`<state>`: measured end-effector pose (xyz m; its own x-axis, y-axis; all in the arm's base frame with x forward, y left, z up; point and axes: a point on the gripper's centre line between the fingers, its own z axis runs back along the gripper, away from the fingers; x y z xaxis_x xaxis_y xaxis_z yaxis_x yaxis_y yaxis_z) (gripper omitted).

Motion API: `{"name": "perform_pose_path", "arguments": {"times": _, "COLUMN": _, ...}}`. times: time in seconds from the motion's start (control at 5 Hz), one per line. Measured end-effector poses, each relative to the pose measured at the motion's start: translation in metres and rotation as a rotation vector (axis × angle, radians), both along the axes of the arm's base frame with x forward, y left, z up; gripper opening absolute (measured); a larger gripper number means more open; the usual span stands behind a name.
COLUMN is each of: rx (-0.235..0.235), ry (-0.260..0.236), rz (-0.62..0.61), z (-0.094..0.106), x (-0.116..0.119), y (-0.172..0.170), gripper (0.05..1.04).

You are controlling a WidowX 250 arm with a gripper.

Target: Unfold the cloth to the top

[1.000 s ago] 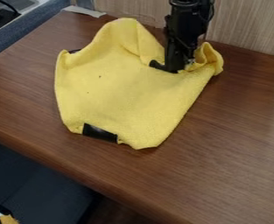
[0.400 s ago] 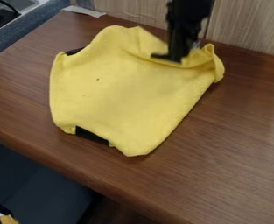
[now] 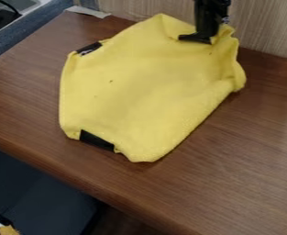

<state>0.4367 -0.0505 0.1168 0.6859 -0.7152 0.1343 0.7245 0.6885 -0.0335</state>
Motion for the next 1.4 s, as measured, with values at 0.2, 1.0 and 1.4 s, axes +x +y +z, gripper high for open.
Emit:
{"name": "perform_pose_path", "arguments": {"times": 0.2, "rx": -0.01, "ry": -0.02, "rz": -0.016, "z": -0.007, "x": 0.019, "y": -0.011, "gripper": 0.059}}
{"name": "perform_pose_path", "arguments": {"times": 1.0, "rx": 0.032, "ry": -0.018, "rz": -0.001, "z": -0.04, "x": 0.015, "y": -0.019, "gripper": 0.483}}
{"name": "perform_pose_path", "arguments": {"times": 1.4, "rx": 0.042, "ry": -0.007, "rz": 0.0, "z": -0.041, "x": 0.013, "y": -0.019, "gripper": 0.99}}
